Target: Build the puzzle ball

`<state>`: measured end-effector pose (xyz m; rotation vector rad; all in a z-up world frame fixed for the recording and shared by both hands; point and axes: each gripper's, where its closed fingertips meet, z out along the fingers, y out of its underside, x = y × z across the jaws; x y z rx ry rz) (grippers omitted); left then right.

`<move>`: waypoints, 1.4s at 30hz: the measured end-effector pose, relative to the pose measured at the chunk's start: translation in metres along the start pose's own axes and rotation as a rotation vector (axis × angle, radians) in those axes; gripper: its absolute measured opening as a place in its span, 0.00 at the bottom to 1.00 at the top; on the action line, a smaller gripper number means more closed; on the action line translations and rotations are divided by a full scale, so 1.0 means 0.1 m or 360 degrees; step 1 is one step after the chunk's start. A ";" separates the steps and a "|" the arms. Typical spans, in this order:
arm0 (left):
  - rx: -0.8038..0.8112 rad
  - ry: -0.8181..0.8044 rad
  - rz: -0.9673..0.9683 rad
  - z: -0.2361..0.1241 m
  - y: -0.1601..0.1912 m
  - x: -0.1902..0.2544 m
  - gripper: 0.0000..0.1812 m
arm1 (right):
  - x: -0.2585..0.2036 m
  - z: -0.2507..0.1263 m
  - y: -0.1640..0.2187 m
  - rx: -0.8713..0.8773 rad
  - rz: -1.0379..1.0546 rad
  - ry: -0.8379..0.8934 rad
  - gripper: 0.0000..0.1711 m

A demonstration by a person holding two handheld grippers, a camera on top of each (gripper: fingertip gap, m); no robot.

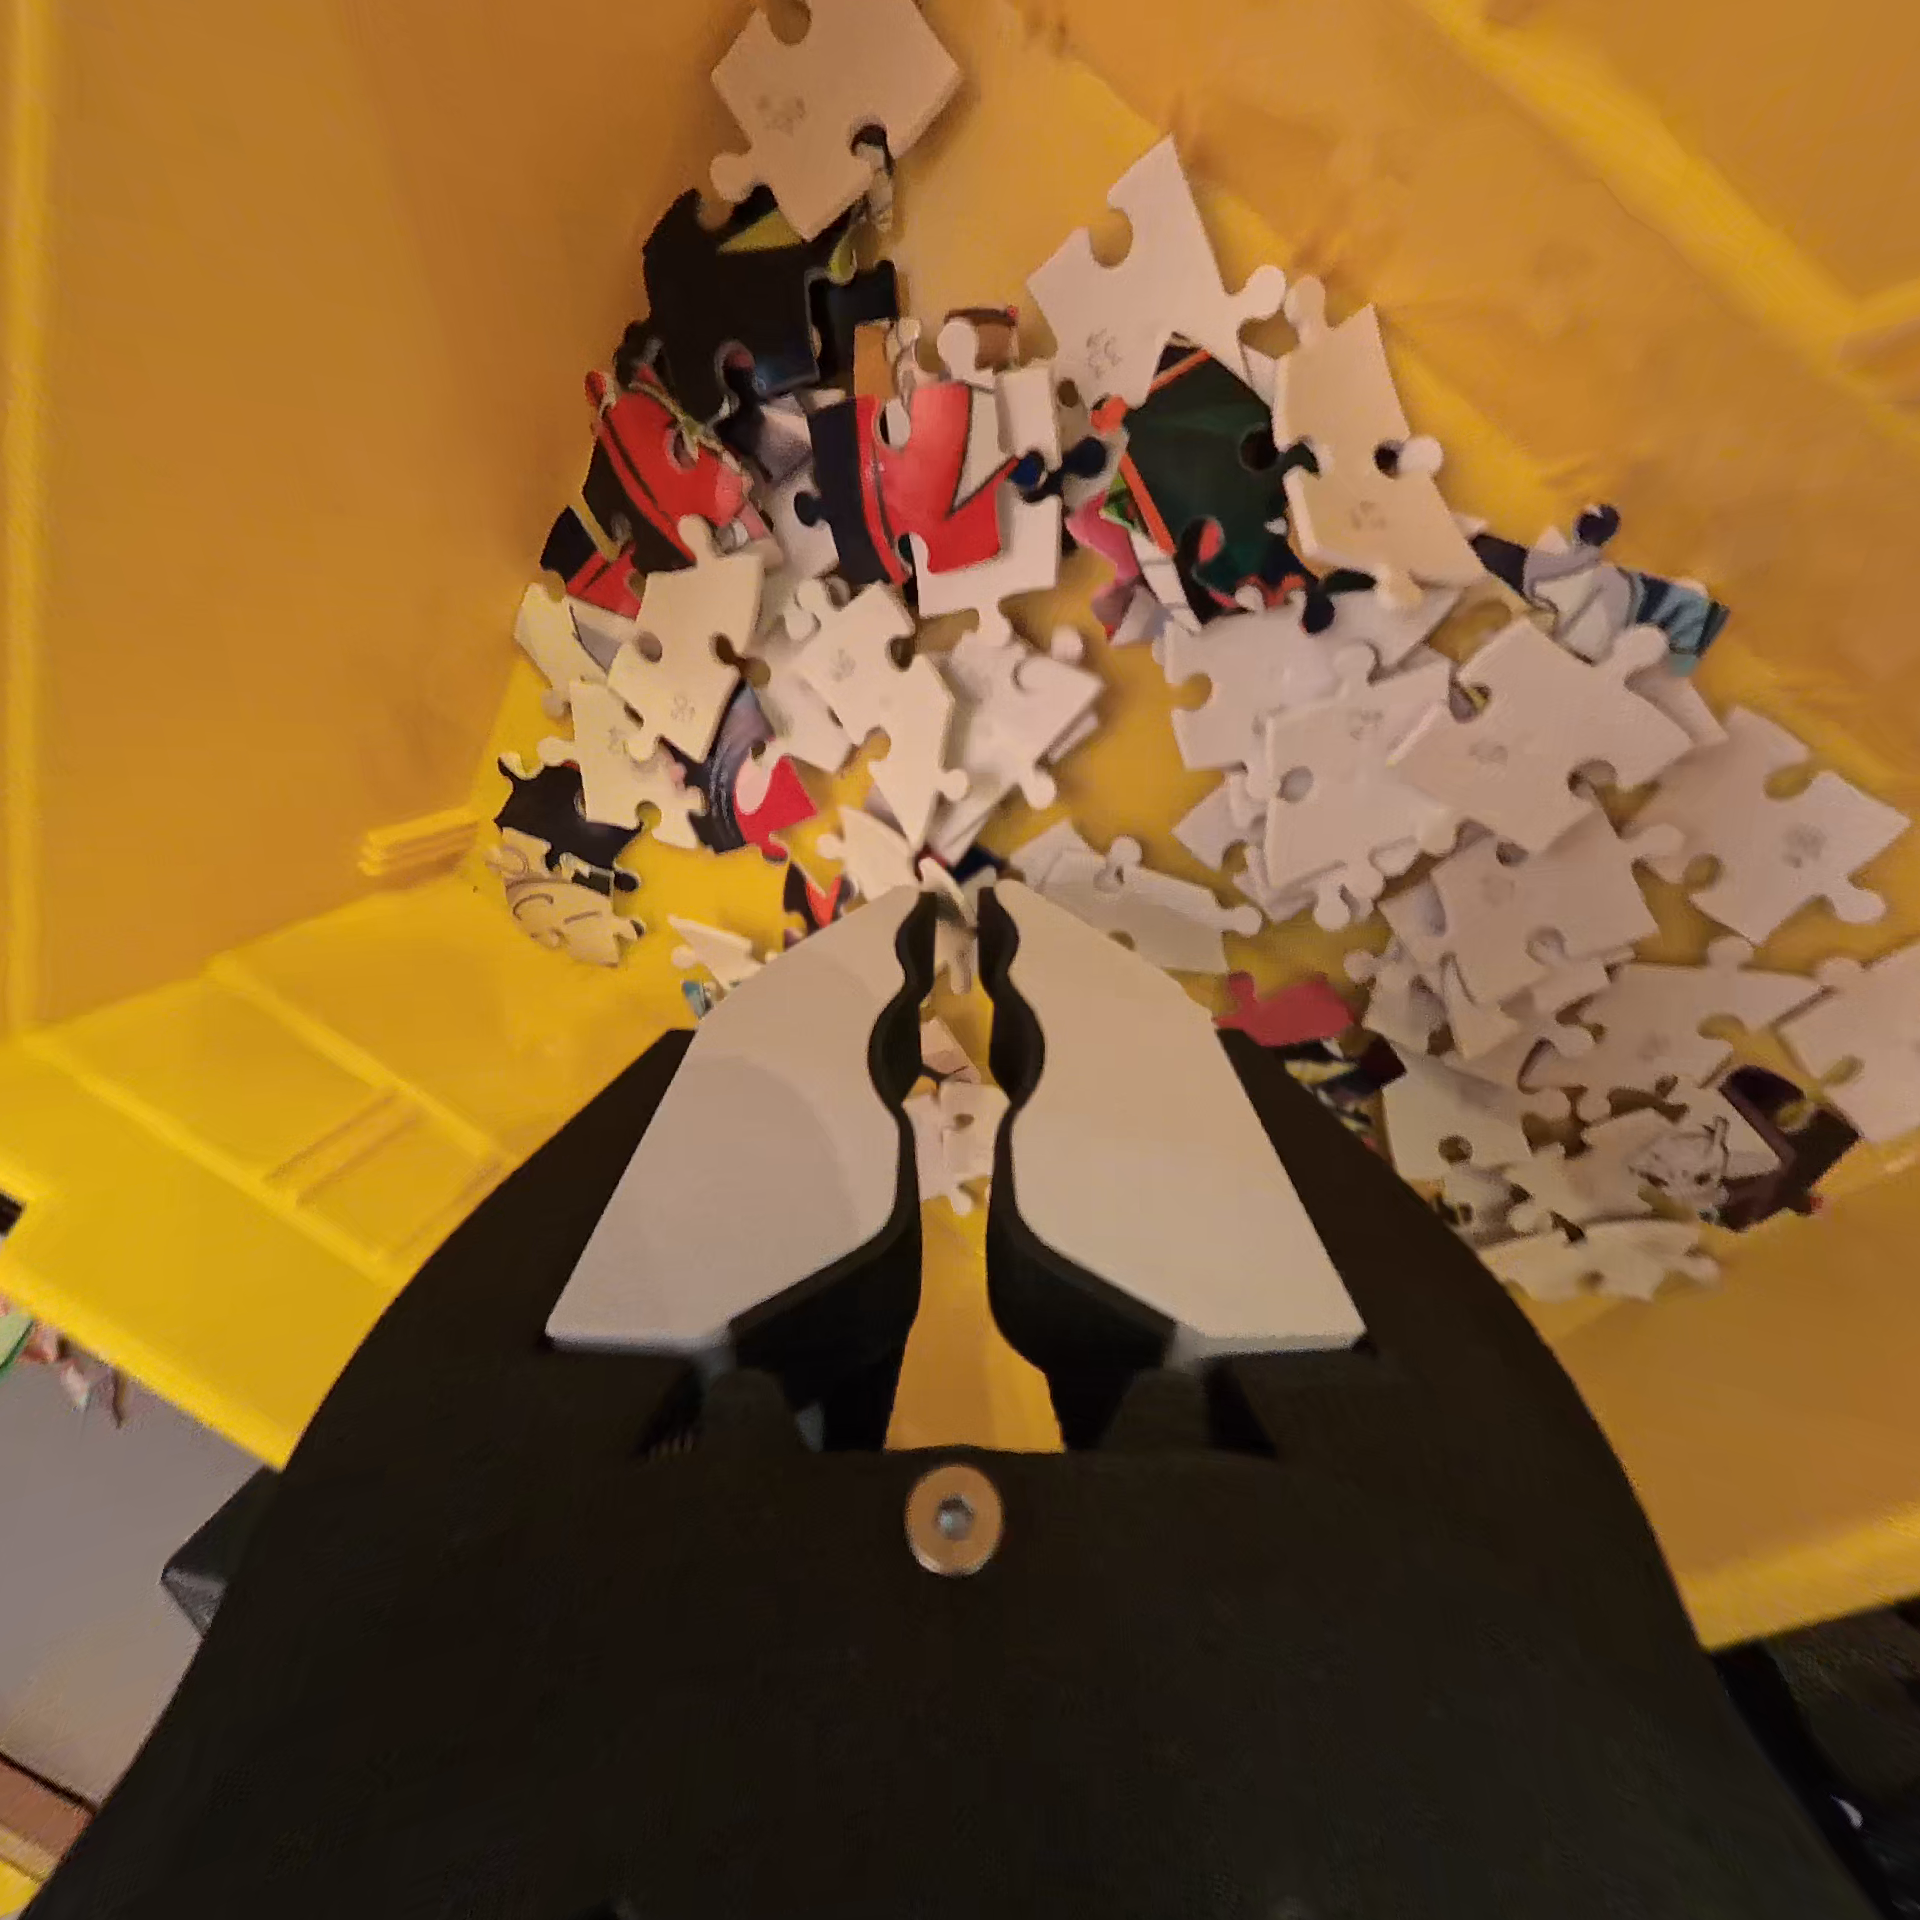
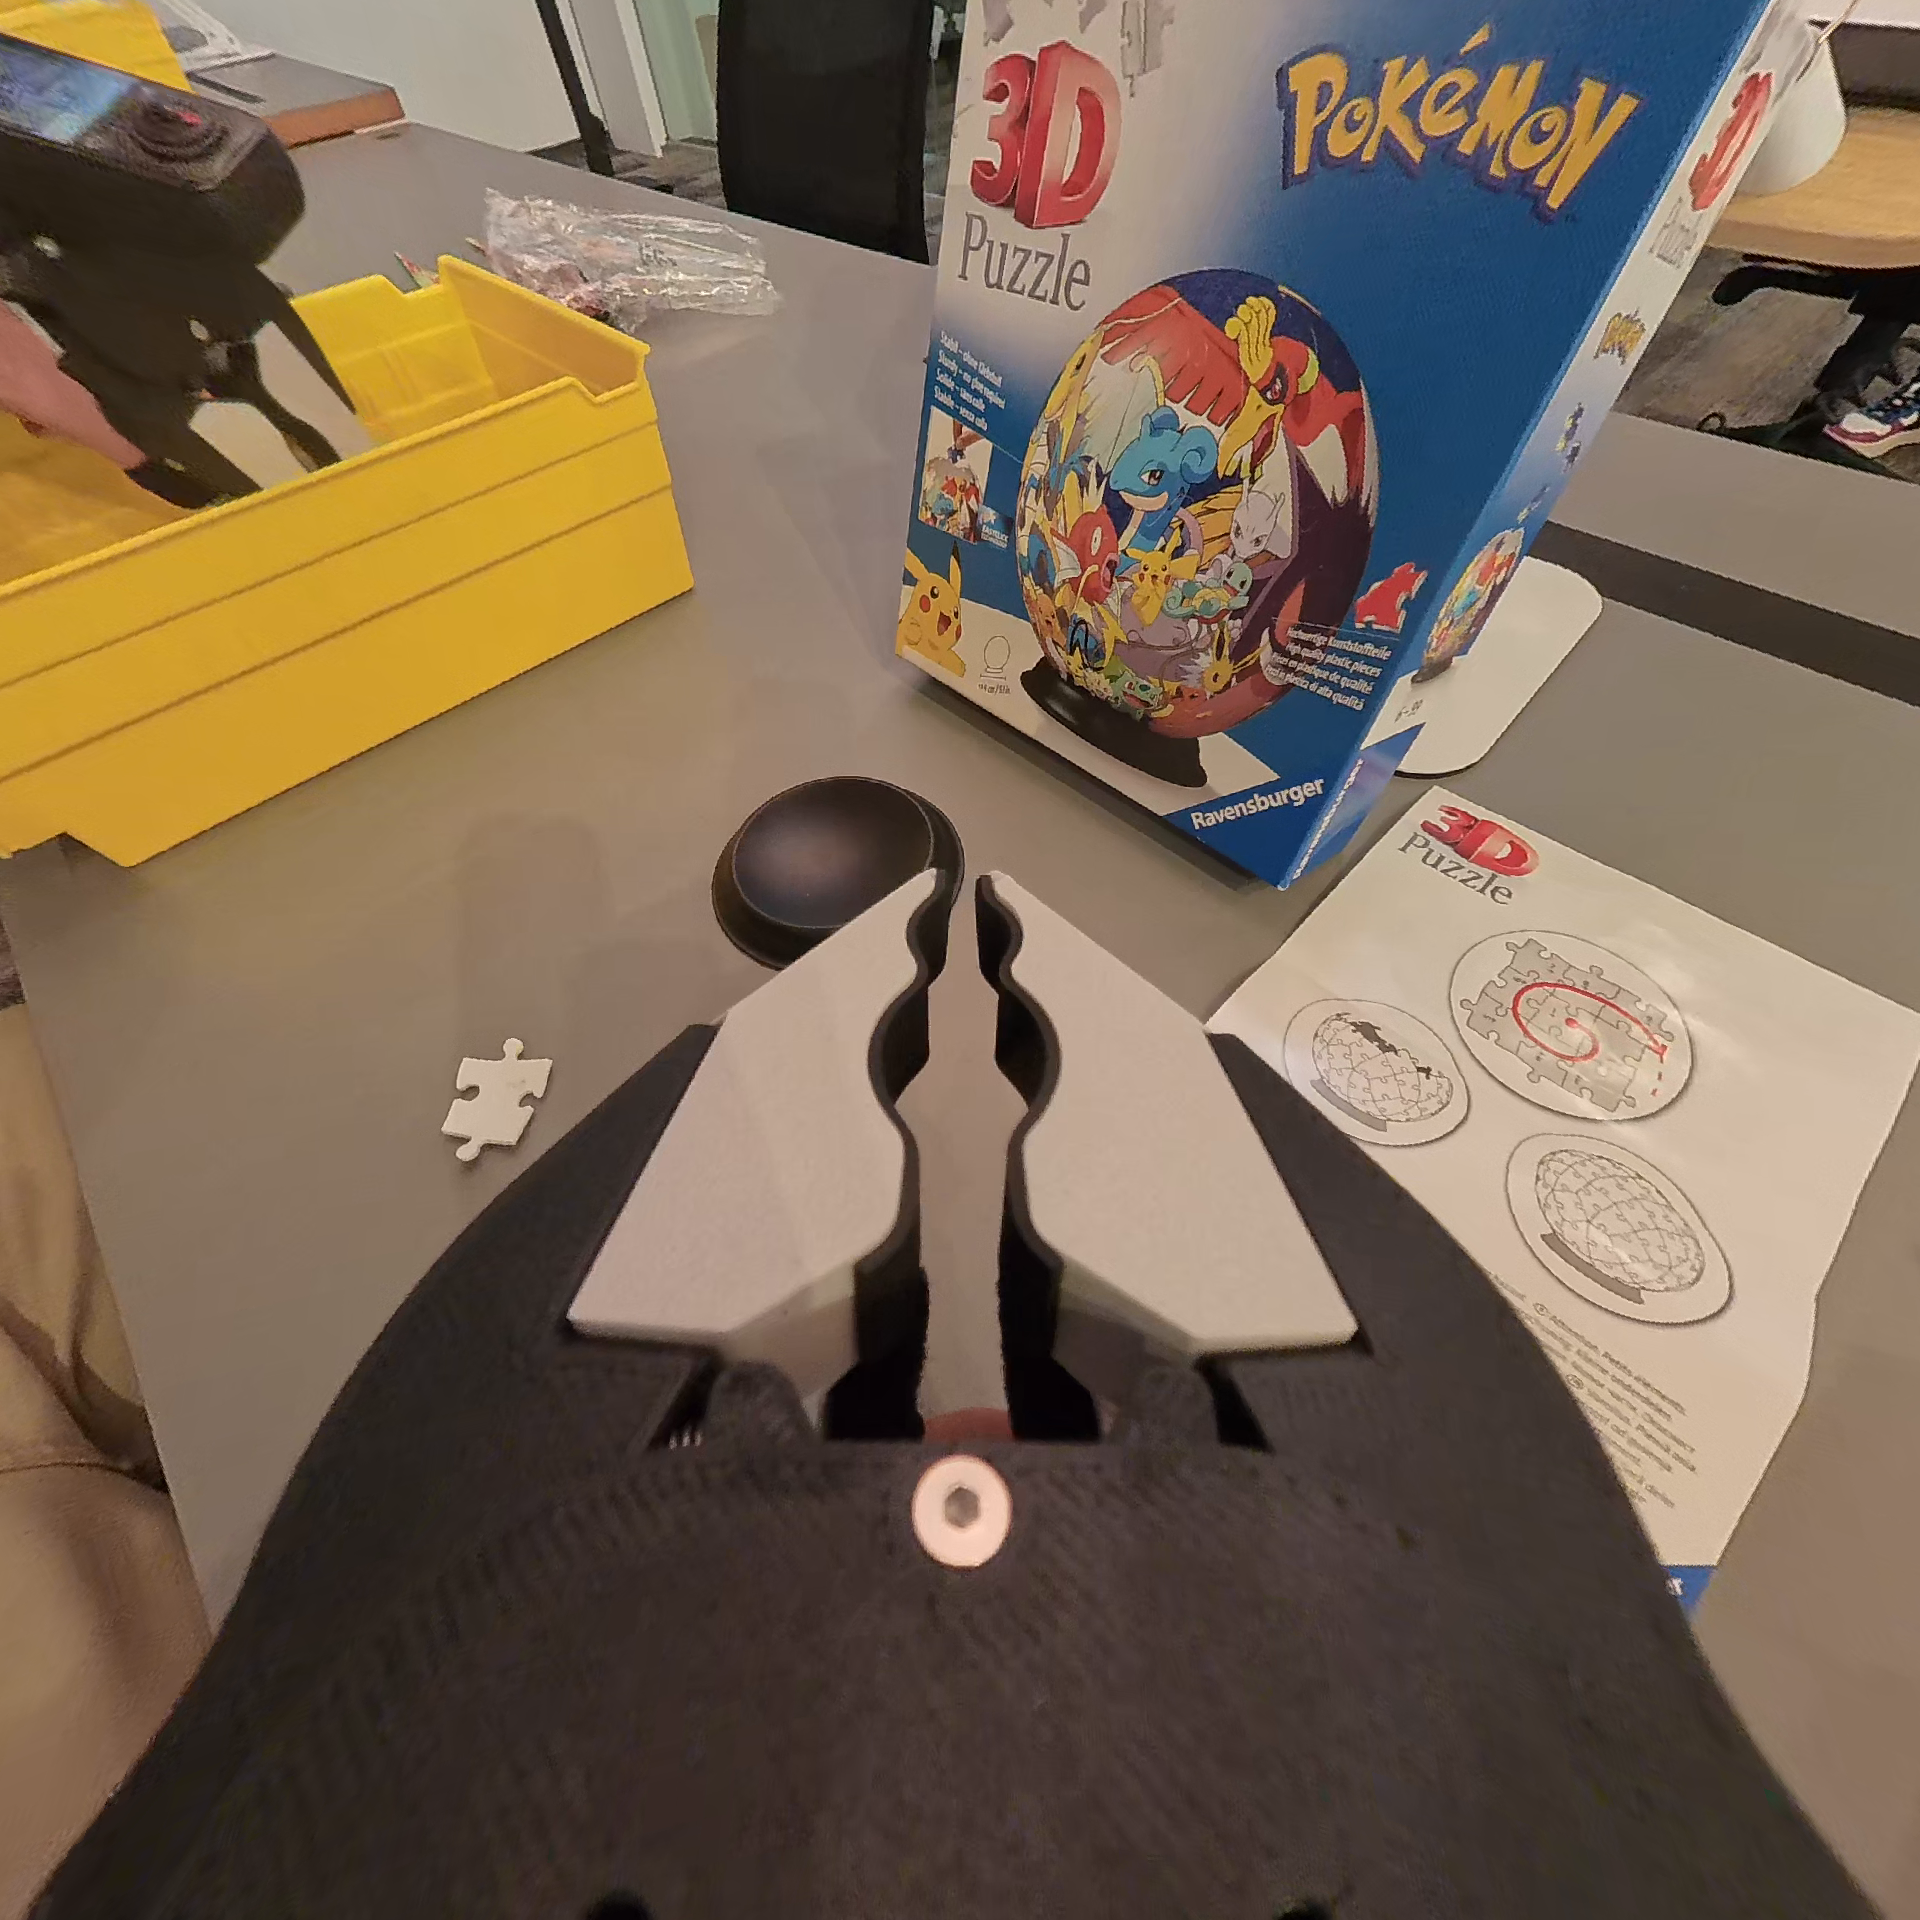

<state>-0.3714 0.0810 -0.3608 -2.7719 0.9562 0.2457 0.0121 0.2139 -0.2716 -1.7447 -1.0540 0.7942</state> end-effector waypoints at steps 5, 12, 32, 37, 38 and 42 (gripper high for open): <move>-0.0080 0.0016 -0.0001 -0.12 0.15 0.09 0.02 | 0.02 0.00 0.01 -0.0001 0.0006 0.0004 0.02; 0.0019 -0.0111 -0.0149 -0.19 0.09 -0.09 0.15 | 0.01 0.00 0.01 -0.0004 0.0002 0.0004 0.02; 0.0051 -0.0040 -0.0654 0.24 -0.17 -0.45 0.14 | 0.02 -0.02 -0.03 0.0019 0.0008 0.0002 0.02; 0.0047 -0.0069 -0.0640 0.24 -0.15 -0.45 0.07 | 0.02 -0.03 -0.03 0.0023 0.0009 0.0003 0.02; 0.0046 -0.0059 -0.0637 0.23 -0.14 -0.44 0.06 | 0.03 -0.04 -0.04 0.0025 0.0010 0.0005 0.02; 0.0068 -0.0056 -0.0641 0.17 -0.10 -0.40 0.01 | 0.05 -0.06 -0.05 0.0034 0.0012 0.0015 0.02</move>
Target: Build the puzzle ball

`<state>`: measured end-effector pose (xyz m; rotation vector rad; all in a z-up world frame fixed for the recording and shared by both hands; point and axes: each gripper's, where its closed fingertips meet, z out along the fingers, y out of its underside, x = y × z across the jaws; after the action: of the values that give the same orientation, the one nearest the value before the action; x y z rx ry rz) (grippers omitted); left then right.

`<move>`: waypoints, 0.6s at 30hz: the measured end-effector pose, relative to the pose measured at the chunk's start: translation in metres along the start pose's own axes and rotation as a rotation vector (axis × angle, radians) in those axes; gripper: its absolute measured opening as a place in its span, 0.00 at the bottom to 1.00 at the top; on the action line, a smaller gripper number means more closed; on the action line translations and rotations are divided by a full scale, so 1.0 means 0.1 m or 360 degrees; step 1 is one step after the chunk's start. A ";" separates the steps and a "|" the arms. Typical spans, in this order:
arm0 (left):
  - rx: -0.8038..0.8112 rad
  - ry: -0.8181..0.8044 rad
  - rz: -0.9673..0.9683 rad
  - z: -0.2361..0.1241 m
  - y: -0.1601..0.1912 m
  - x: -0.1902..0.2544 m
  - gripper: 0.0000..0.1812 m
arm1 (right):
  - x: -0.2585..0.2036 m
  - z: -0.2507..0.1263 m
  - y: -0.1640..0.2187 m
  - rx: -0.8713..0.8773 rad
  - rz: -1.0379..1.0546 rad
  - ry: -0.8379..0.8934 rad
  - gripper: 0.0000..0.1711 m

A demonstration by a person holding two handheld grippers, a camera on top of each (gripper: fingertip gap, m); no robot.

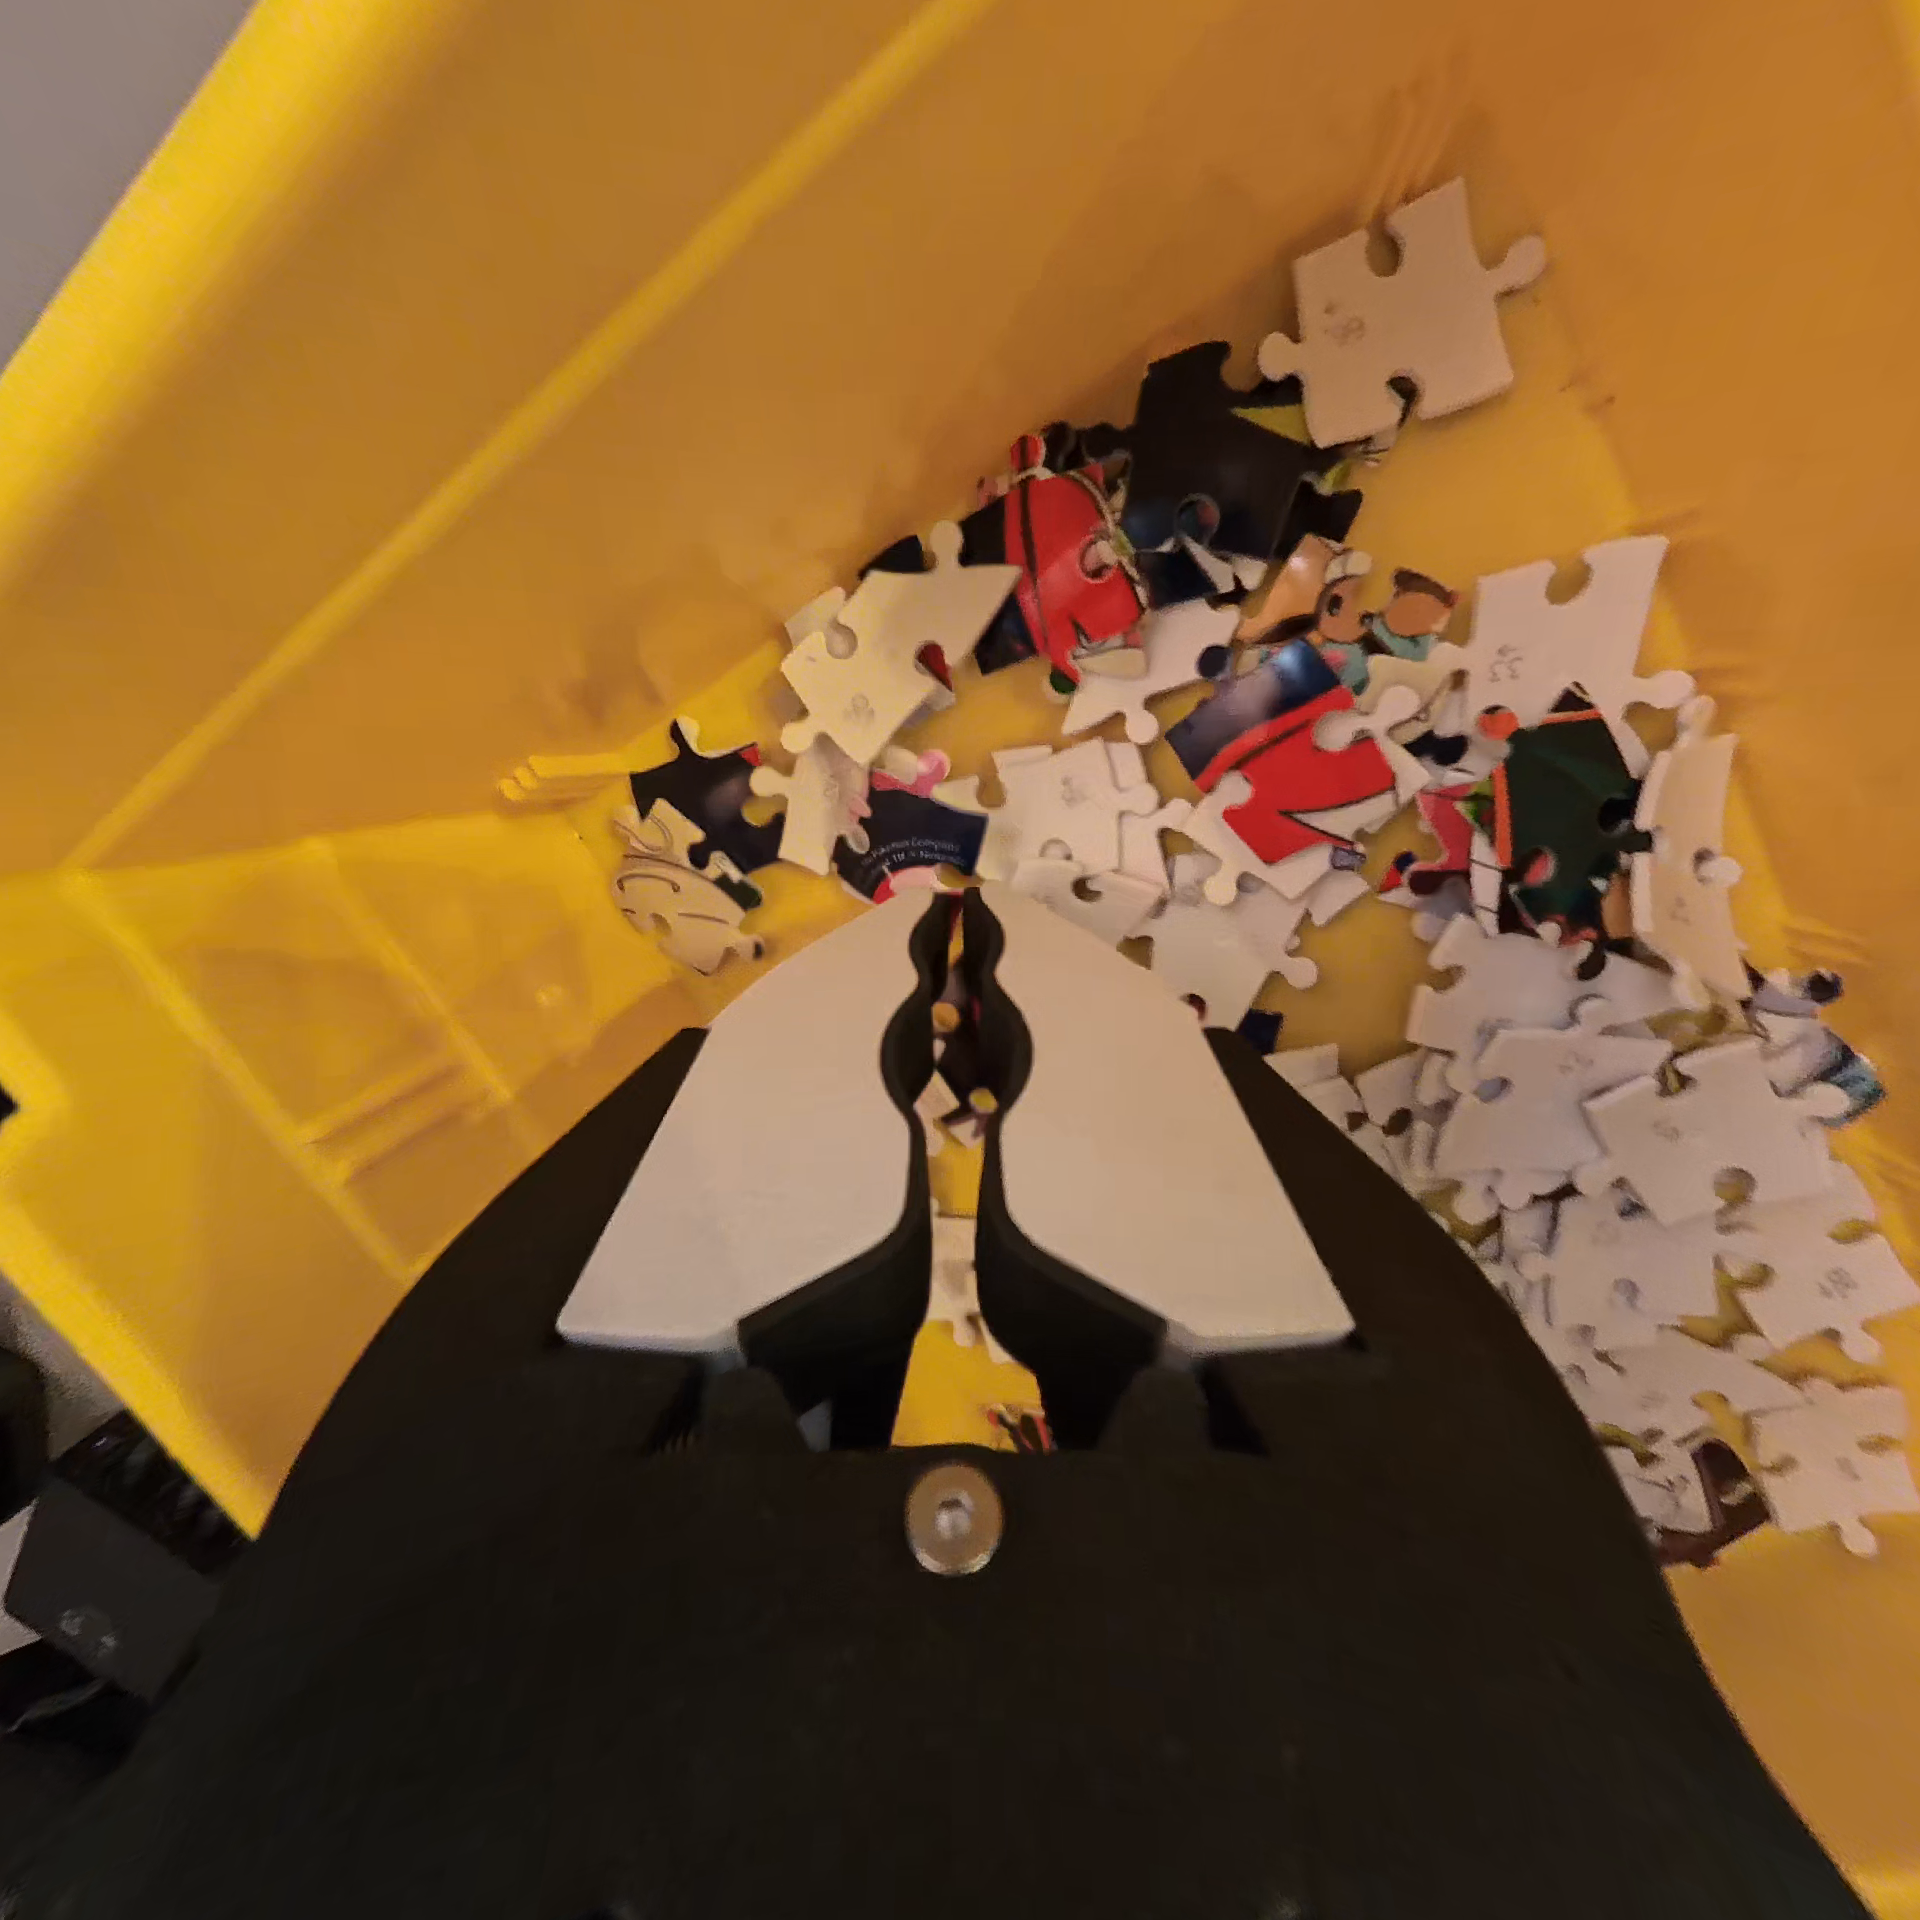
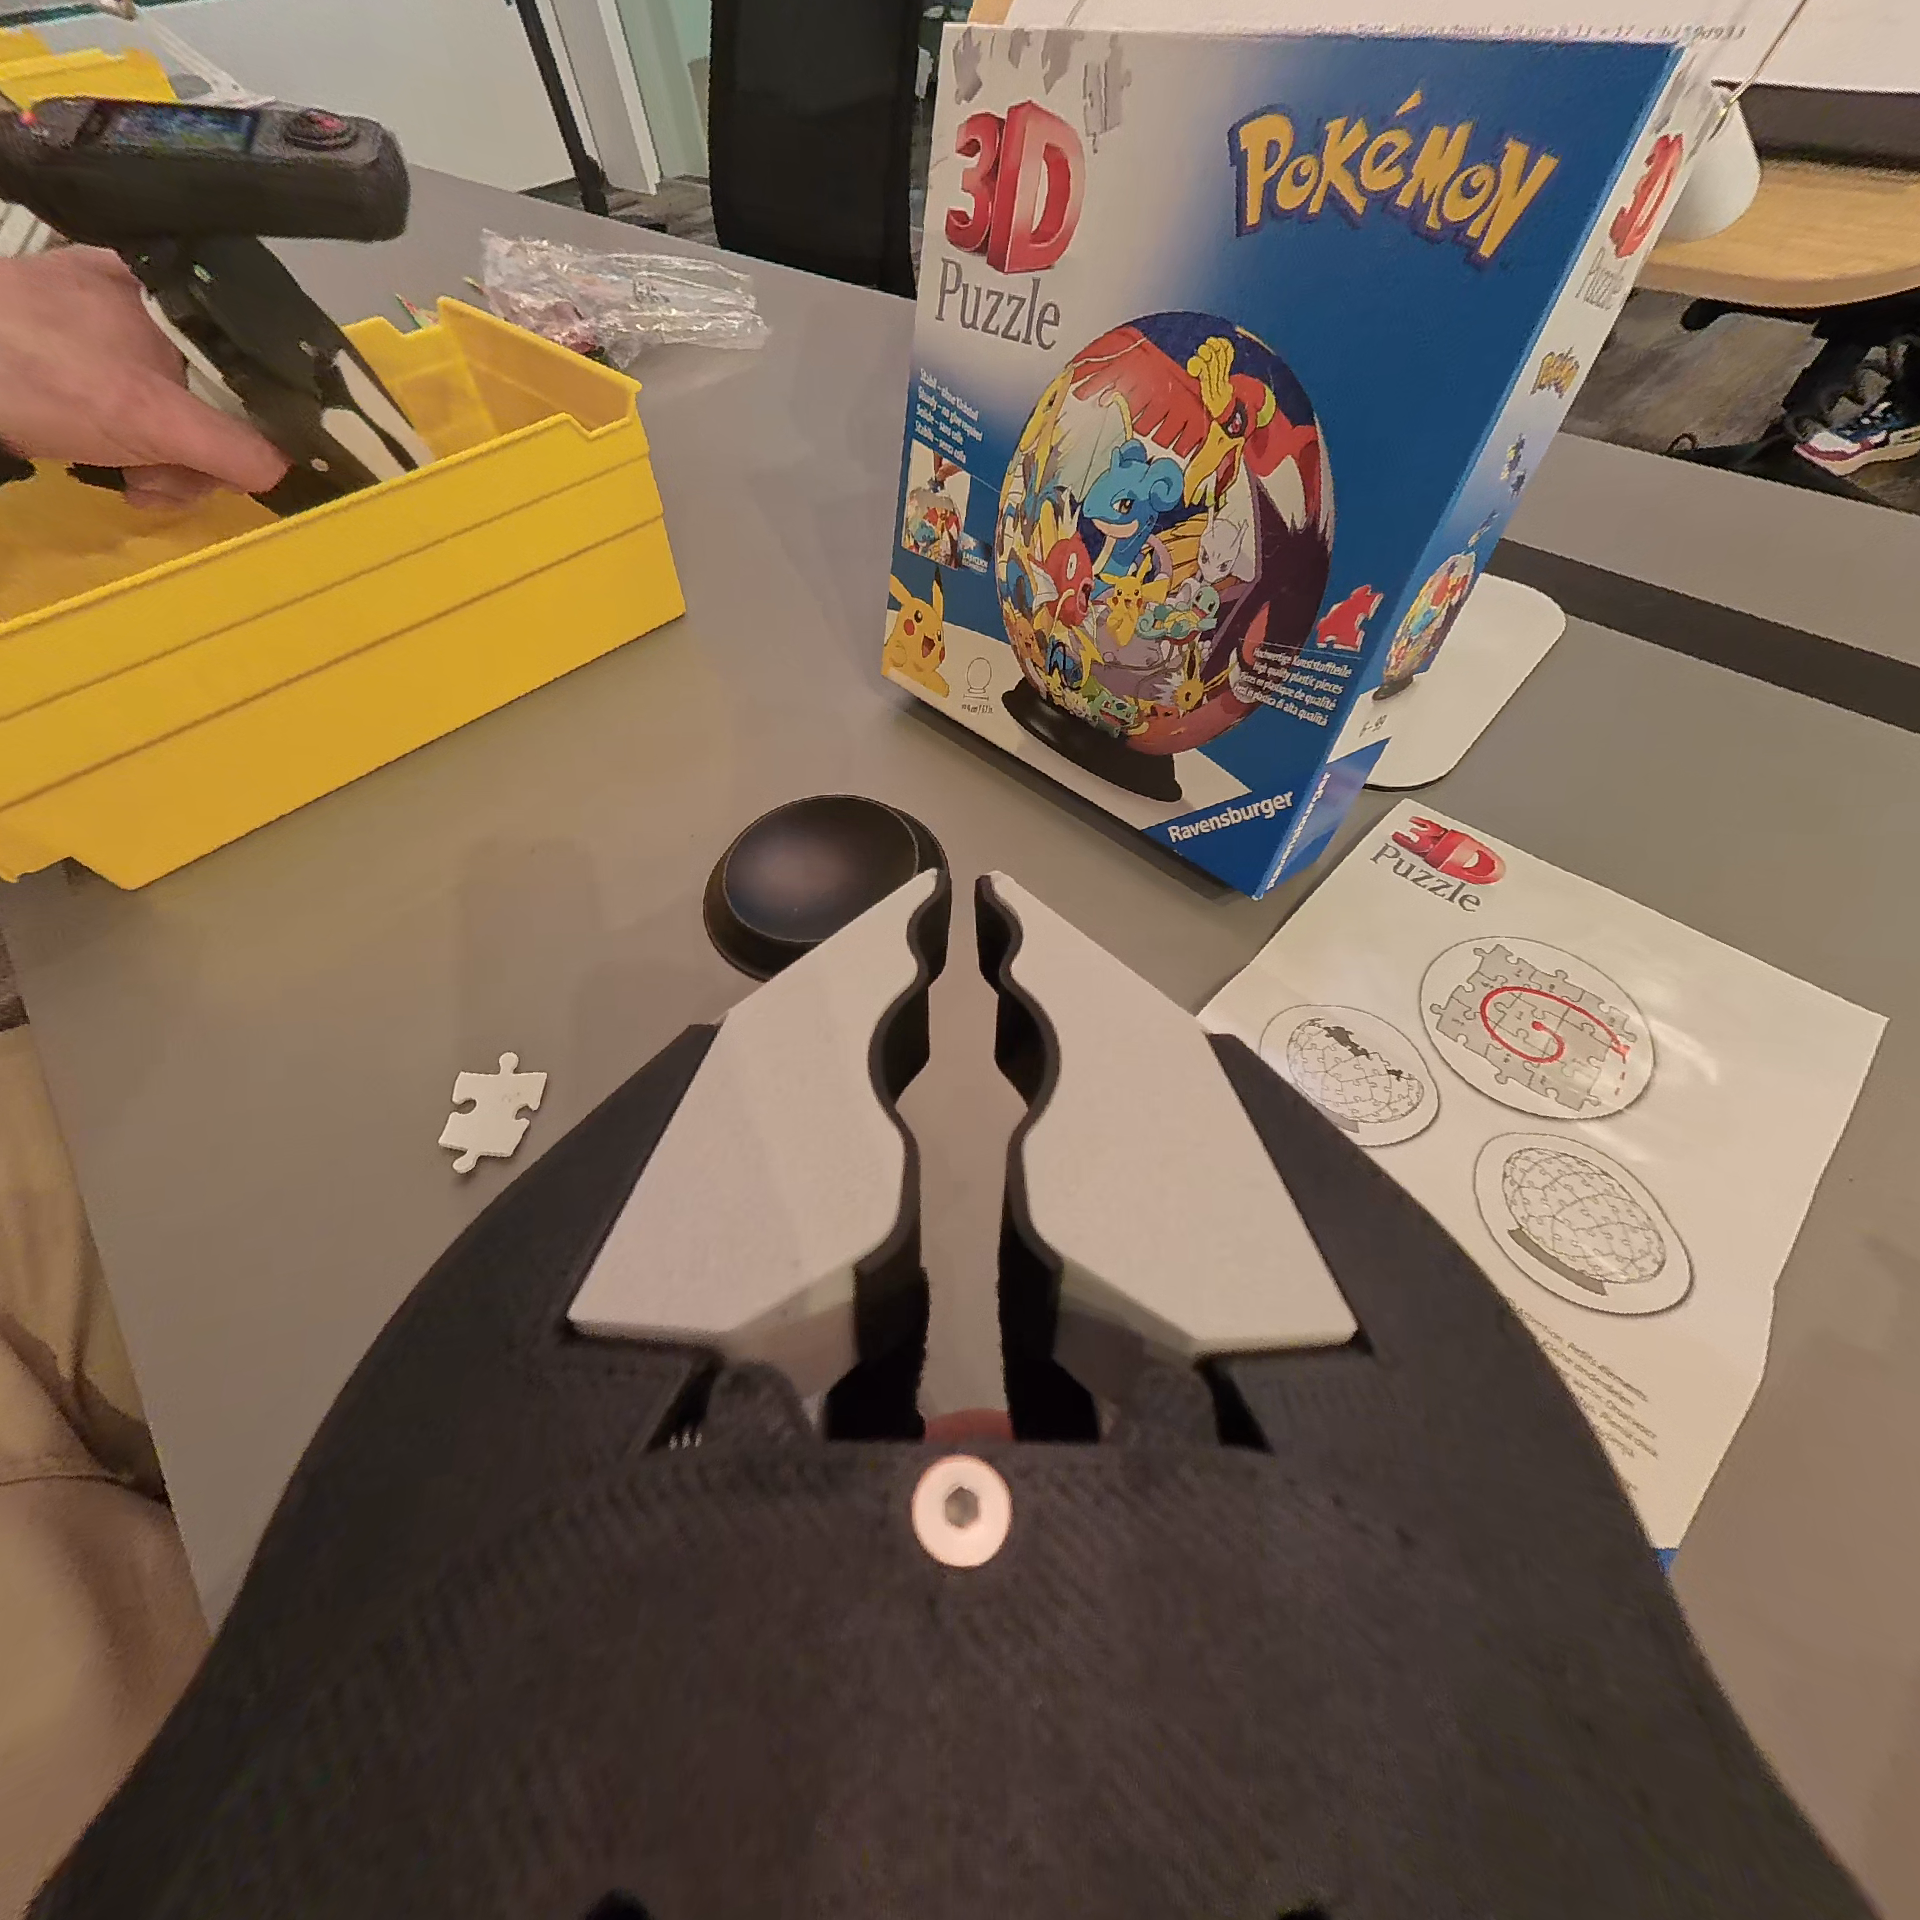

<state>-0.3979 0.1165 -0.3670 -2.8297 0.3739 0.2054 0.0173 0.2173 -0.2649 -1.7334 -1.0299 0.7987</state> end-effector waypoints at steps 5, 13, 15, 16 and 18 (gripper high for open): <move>0.0031 0.0084 0.0011 -0.12 0.05 0.11 0.00 | 0.00 0.01 0.01 -0.0004 0.0000 -0.0005 0.02; 0.0157 0.0546 0.0031 -0.45 0.13 0.62 0.00 | 0.01 0.00 0.01 -0.0004 0.0008 -0.0003 0.02; 0.0239 0.0653 -0.0078 -0.50 0.10 0.66 0.00 | 0.00 0.01 0.02 -0.0006 0.0006 -0.0009 0.02; 0.0245 0.0697 -0.0138 -0.49 0.10 0.66 0.00 | -0.01 0.01 0.02 -0.0006 0.0006 -0.0012 0.02; 0.0178 0.0623 -0.0218 -0.38 0.18 0.55 0.00 | -0.02 0.02 0.01 -0.0007 0.0003 -0.0015 0.02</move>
<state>-0.3463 0.0759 -0.3453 -2.7598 0.2579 -0.3900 0.0152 0.2160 -0.2666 -1.7361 -1.0368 0.8073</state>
